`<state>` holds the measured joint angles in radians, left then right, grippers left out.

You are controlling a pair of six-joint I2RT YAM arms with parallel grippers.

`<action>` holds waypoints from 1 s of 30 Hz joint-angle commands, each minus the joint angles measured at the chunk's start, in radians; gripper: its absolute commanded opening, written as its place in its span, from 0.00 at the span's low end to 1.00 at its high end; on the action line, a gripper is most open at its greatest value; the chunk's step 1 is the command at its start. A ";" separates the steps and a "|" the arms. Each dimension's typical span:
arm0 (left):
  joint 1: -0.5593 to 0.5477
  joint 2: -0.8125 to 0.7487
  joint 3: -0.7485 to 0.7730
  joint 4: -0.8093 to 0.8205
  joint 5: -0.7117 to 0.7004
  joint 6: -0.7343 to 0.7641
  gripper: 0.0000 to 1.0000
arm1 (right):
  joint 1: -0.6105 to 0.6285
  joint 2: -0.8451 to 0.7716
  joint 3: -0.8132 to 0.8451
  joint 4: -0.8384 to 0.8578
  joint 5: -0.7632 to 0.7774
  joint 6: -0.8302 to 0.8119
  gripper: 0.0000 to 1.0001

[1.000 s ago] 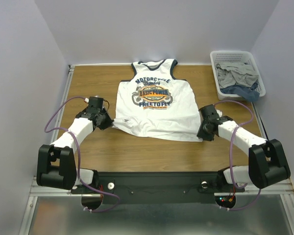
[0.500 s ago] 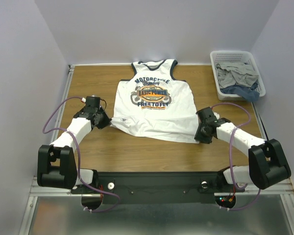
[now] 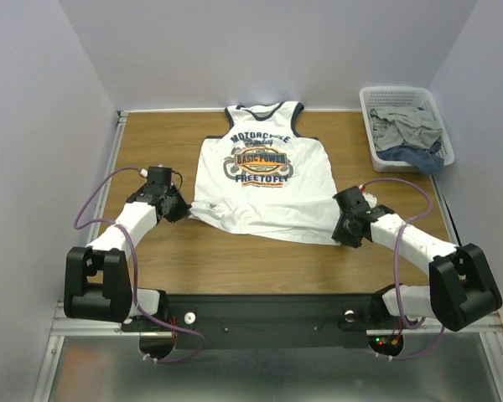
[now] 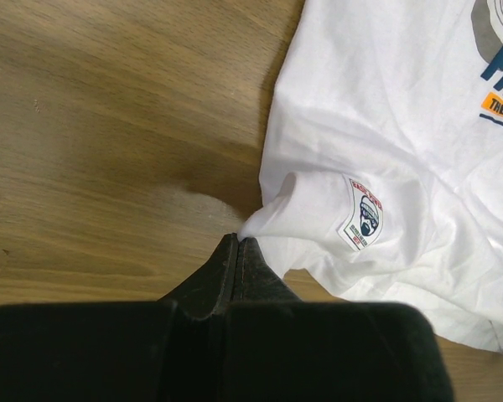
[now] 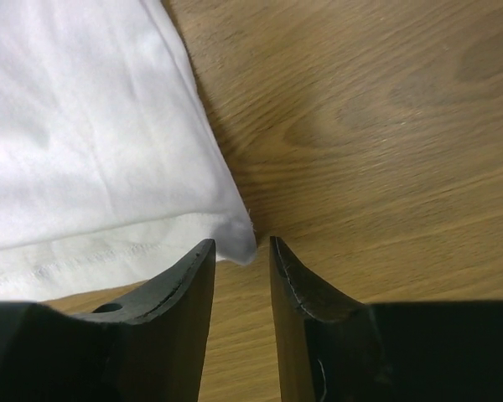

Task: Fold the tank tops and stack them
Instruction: Flatten the tank top out

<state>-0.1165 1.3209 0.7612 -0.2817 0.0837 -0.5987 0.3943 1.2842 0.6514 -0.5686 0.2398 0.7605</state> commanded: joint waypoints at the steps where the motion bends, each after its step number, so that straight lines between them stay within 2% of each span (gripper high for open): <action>1: 0.003 -0.029 -0.010 -0.005 0.001 0.016 0.00 | 0.008 -0.023 0.014 0.007 0.073 0.030 0.38; 12: 0.003 -0.035 -0.016 -0.004 0.001 0.016 0.00 | 0.008 0.049 0.004 0.056 0.035 0.022 0.38; 13: 0.003 -0.037 -0.017 -0.005 0.001 0.016 0.00 | 0.009 0.050 0.001 0.061 0.032 0.022 0.36; 14: 0.003 -0.037 -0.017 -0.004 0.004 0.016 0.00 | 0.006 0.052 -0.001 0.067 0.032 0.025 0.28; 17: 0.003 -0.038 -0.013 -0.008 0.008 0.017 0.00 | 0.006 0.030 0.013 0.064 0.044 0.025 0.13; 18: 0.003 -0.041 -0.011 -0.008 0.010 0.019 0.00 | 0.008 0.015 0.034 0.064 0.056 0.022 0.04; 19: 0.003 -0.045 -0.004 -0.013 0.013 0.022 0.00 | 0.008 -0.026 0.056 0.047 0.062 0.011 0.01; 22: 0.003 -0.057 0.036 -0.036 0.025 0.030 0.00 | 0.000 -0.086 0.154 -0.008 0.105 -0.007 0.00; 28: 0.038 -0.123 0.179 -0.108 0.060 0.050 0.00 | -0.090 -0.189 0.540 -0.129 0.203 -0.113 0.00; 30: 0.060 -0.134 0.222 -0.122 0.077 0.045 0.00 | -0.126 -0.186 0.605 -0.131 0.213 -0.138 0.01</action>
<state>-0.1017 1.2564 0.8547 -0.3782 0.1272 -0.5766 0.3363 1.1362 1.0908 -0.6693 0.3511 0.7006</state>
